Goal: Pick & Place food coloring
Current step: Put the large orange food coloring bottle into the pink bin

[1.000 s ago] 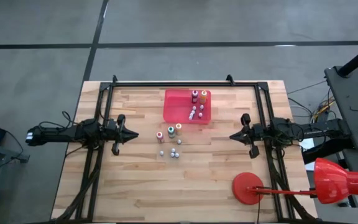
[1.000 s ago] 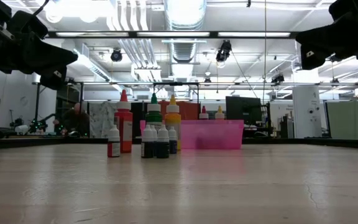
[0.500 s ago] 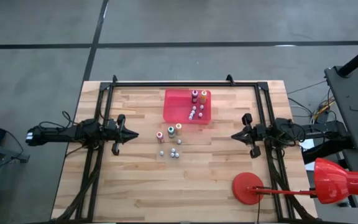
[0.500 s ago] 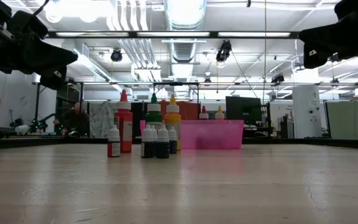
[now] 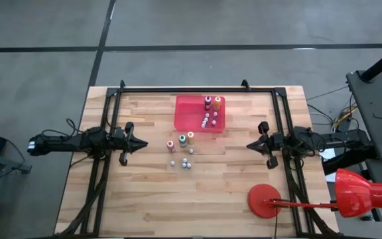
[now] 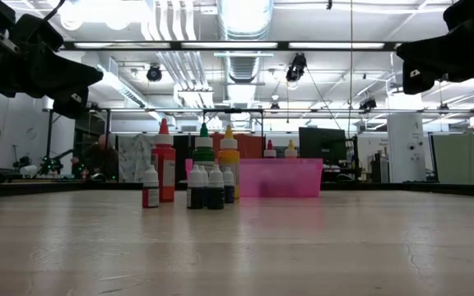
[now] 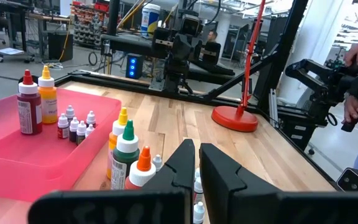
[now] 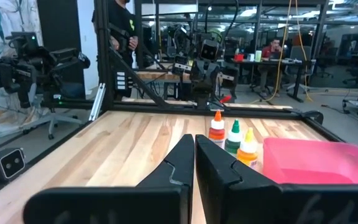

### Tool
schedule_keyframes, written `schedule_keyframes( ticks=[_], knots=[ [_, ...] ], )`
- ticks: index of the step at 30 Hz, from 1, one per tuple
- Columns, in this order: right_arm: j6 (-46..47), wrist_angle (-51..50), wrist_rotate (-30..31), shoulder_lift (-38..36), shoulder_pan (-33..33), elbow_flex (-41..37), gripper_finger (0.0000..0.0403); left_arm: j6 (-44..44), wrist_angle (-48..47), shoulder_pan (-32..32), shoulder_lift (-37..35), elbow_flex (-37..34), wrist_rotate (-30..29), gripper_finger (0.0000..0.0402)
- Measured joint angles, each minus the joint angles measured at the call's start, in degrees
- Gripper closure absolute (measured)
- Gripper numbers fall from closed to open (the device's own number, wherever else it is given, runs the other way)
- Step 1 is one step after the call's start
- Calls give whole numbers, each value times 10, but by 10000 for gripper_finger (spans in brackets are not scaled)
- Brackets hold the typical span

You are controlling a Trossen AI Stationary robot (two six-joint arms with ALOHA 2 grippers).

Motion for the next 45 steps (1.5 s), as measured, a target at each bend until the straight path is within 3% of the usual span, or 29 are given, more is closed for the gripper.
schedule_keyframes(
  ticks=[19, 29, 45],
  knots=[
    [-2, -4, 0, -27, -1, -6, 394, 0, 0, 0, 0, 0, 0, 402],
    [-1, -76, 0, -86, -1, -6, 394, 0, 0, 0, 0, 0, 0, 402],
    [-20, -101, 0, -85, 0, -6, 394, 0, 0, 0, 0, 0, 0, 402]
  ],
)
